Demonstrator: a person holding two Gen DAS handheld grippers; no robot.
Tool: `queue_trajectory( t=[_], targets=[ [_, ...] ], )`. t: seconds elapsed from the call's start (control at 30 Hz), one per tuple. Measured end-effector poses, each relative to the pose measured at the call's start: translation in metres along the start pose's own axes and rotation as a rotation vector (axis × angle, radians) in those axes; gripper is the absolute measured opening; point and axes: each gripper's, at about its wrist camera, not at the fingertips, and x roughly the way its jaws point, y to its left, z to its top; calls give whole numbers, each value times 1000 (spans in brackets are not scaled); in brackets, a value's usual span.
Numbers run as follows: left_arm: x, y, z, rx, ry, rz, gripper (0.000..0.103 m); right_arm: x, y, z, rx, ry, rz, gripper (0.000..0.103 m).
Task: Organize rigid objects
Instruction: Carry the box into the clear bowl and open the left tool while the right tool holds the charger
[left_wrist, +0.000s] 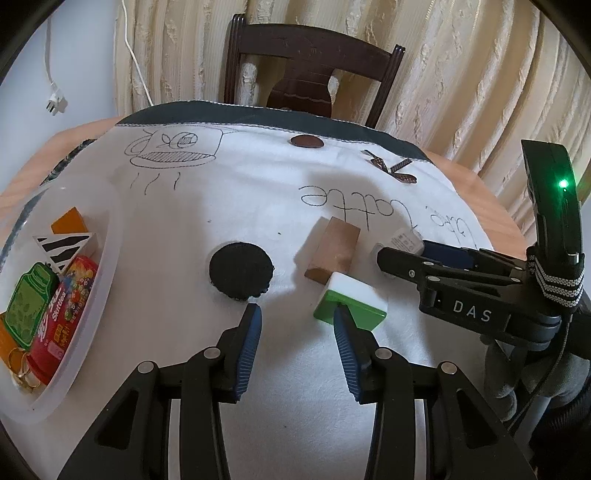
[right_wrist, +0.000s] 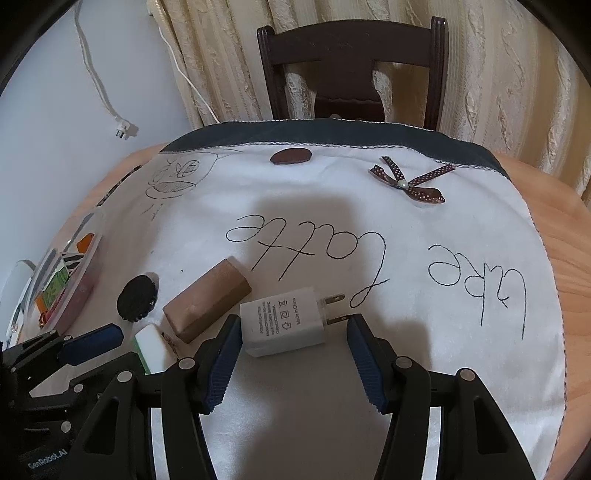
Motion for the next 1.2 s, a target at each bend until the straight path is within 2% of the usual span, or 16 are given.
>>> queue_trajectory(
  t=[0.23,0.3,0.37,0.77,0.93,1.2],
  targets=[
    [-3,-5,-1,25,0,-7,44,-10,-7,-7,20,-10,13,61],
    [-5,-8,-1,34,-4,-9,57,-13,-12,-9,42,-16,11,61],
    [-8,-11,-2,46,-12,-14,61,-17,-18,-11,63,-22,11,61],
    [4,-43,2,148,24,-18,61,-32,-29,-16,100,-68,36,61],
    [17,-43,6,143,53,-20,59,-34,-30,-17,109,-73,50,61],
    [25,-38,6,124,56,-20,45,-34,-29,-18,110,-74,57,61]
  ],
)
